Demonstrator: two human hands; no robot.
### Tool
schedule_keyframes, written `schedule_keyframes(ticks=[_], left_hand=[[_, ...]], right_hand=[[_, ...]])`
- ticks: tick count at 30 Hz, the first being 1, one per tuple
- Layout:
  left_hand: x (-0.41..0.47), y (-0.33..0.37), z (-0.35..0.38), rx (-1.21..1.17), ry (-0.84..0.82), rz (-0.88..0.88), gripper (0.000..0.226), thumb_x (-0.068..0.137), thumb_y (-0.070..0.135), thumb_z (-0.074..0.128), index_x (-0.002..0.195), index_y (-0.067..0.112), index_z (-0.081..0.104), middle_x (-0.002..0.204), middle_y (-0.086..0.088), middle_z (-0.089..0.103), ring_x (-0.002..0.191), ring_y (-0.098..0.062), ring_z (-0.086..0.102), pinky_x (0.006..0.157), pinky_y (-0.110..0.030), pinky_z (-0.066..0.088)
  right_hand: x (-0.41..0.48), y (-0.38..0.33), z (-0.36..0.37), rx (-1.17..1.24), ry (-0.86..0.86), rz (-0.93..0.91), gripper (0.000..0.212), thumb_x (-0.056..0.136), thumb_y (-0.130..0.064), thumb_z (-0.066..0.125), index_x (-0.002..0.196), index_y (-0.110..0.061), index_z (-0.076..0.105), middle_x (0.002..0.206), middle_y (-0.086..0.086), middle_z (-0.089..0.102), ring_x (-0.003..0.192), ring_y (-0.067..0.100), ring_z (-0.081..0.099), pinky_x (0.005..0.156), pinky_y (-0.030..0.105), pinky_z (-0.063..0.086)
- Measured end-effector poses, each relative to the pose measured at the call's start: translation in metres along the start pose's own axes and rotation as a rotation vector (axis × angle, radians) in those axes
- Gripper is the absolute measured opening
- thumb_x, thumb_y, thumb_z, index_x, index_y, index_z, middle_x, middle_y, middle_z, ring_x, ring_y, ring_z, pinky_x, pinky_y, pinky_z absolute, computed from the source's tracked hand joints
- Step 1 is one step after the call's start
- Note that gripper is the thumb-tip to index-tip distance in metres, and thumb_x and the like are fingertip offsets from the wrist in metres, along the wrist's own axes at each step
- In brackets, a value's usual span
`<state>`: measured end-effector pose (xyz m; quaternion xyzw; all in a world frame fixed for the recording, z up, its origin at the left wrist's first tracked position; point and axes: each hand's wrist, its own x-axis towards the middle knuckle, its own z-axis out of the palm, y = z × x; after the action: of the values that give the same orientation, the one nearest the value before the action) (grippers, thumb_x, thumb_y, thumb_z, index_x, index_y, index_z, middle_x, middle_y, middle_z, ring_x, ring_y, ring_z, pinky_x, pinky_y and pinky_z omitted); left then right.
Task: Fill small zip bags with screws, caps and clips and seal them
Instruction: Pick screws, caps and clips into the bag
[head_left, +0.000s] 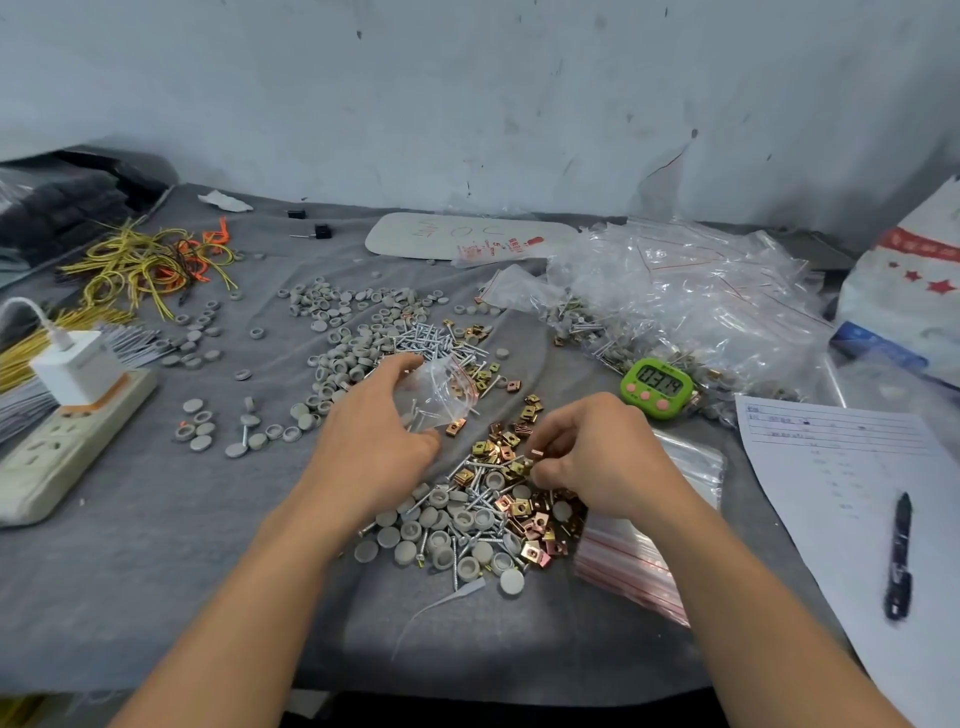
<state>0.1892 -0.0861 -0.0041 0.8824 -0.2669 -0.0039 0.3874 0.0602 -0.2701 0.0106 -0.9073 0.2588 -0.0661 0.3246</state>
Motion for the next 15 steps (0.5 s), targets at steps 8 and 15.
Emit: schedule_keyframes(ticks=[8, 15], left_hand=[[0.000, -0.004, -0.006, 0.003, -0.007, 0.009, 0.074, 0.082, 0.024, 0.075, 0.142, 0.048, 0.040, 0.126, 0.022, 0.048, 0.100, -0.006, 0.052, 0.079, -0.029, 0.037], [-0.001, 0.002, -0.009, -0.055, -0.014, 0.033, 0.071, 0.079, 0.038, 0.081, 0.138, 0.049, 0.044, 0.106, 0.032, 0.052, 0.099, 0.000, 0.054, 0.075, -0.025, 0.038]], right_hand=[[0.003, 0.000, 0.005, 0.089, 0.066, -0.033, 0.014, 0.086, -0.024, 0.080, 0.078, -0.036, 0.082, 0.057, -0.028, 0.066, 0.060, -0.010, 0.061, 0.054, 0.008, 0.040], [0.003, -0.022, 0.014, 0.805, 0.119, 0.010, 0.027, 0.097, 0.008, 0.054, 0.106, -0.012, 0.069, 0.085, 0.006, 0.079, 0.062, 0.017, 0.071, 0.051, 0.026, 0.052]])
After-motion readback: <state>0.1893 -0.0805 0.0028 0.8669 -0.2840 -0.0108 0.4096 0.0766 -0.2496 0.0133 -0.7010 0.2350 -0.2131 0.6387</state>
